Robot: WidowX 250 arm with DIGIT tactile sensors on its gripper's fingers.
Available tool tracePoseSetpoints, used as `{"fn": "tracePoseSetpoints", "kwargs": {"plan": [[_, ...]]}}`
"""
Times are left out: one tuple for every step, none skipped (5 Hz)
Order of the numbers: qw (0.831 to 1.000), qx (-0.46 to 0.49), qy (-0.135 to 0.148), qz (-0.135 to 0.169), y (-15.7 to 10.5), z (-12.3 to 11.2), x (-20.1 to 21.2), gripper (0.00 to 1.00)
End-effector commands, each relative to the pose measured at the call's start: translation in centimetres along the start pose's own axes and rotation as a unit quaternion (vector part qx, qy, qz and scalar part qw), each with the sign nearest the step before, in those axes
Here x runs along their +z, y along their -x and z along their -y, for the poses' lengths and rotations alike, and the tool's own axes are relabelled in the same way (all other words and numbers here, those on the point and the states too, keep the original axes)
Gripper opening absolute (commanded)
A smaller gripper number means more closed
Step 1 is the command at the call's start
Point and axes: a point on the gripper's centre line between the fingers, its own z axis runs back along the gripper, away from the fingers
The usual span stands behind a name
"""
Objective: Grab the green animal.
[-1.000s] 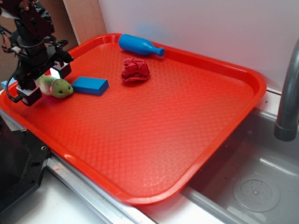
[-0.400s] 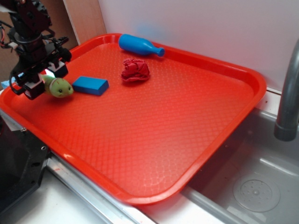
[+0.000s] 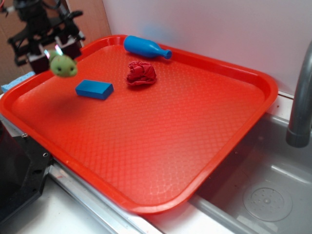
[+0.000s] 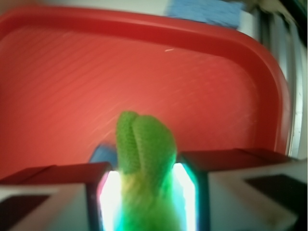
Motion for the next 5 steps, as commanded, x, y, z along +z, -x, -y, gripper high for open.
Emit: {"fn": "tracePoseSetpoints", "kwargs": {"plan": [[0.966,-0.248,0.048,-0.057,3.3,3.9,6.9,0.0],[0.93,-0.348,0.086,-0.084,4.7,4.7,9.5,0.0],[0.912,-0.389,0.104,-0.08,5.6,4.9,11.3,0.0],[0.913,-0.389,0.103,-0.062,5.7,4.9,11.6,0.0],[0.922,-0.373,0.073,-0.077,4.5,4.9,11.7,0.0]]}}
